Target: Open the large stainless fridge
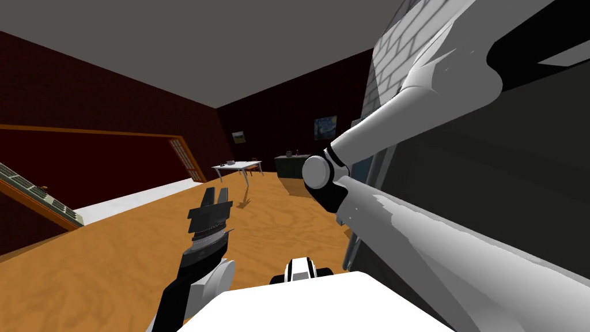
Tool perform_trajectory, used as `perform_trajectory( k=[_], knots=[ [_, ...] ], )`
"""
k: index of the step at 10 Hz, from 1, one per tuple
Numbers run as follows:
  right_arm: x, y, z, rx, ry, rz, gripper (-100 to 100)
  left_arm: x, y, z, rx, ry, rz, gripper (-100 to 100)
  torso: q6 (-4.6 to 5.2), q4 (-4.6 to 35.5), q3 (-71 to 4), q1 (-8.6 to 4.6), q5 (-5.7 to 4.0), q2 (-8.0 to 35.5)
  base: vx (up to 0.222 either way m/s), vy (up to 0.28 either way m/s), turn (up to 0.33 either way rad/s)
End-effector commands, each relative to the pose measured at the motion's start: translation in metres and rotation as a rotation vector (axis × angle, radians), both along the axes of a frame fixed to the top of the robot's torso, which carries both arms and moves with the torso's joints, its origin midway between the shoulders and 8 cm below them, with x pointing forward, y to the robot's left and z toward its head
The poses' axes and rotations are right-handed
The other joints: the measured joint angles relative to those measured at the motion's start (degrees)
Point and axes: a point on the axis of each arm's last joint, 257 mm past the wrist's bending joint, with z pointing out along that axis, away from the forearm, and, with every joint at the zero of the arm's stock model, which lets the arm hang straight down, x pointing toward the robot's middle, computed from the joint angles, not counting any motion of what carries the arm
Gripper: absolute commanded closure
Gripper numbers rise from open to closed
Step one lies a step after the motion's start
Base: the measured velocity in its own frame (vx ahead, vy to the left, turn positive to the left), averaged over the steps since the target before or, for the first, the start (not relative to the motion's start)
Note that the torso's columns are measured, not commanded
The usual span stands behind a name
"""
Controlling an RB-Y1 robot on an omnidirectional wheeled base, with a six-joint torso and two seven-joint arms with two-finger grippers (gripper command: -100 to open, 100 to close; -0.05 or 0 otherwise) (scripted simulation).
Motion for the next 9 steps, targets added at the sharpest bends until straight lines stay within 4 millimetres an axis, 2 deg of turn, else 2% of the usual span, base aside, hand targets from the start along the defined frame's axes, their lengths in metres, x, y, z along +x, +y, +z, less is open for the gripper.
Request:
perform_trajectory(
  k=[1,2,4,5,7,9],
  knots=[
    [-0.005,-0.003,-0.001,0.002,-0.001,-0.005,100,0.000,0.000,0.000,0.000,0.000,0.000,0,-0.13,-0.12,-0.12,0.04,-0.02,-0.15,-0.061,0.031,0.043],
    [-0.010,-0.017,0.022,-0.058,-0.043,-0.076,100,0.000,0.000,0.000,0.000,0.000,0.000,0,0.00,-0.09,-0.20,-0.09,-0.02,-0.23,0.065,-0.001,-0.388],
    [-0.021,-0.044,0.027,-0.053,-0.102,-0.171,100,0.000,0.000,0.000,0.000,0.000,0.001,0,0.19,0.11,0.08,-0.24,-0.12,0.12,0.096,0.005,-0.397],
    [-0.034,-0.059,0.030,-0.041,-0.132,-0.228,100,0.000,0.000,0.000,0.000,0.000,0.001,0,0.23,0.33,0.45,-0.20,-0.11,0.69,0.032,0.026,-0.251],
    [-0.053,-0.076,0.039,-0.029,-0.195,-0.297,100,0.000,0.000,0.000,0.000,0.000,0.000,0,0.29,0.58,0.87,-0.58,-0.26,1.29,-0.002,0.001,-0.057],
    [-0.062,-0.081,0.048,-0.025,-0.255,-0.335,100,0.000,0.000,0.000,0.000,0.000,0.000,0,0.20,0.43,0.66,-0.06,-0.04,0.96,-0.017,-0.018,0.011]
  ],
)
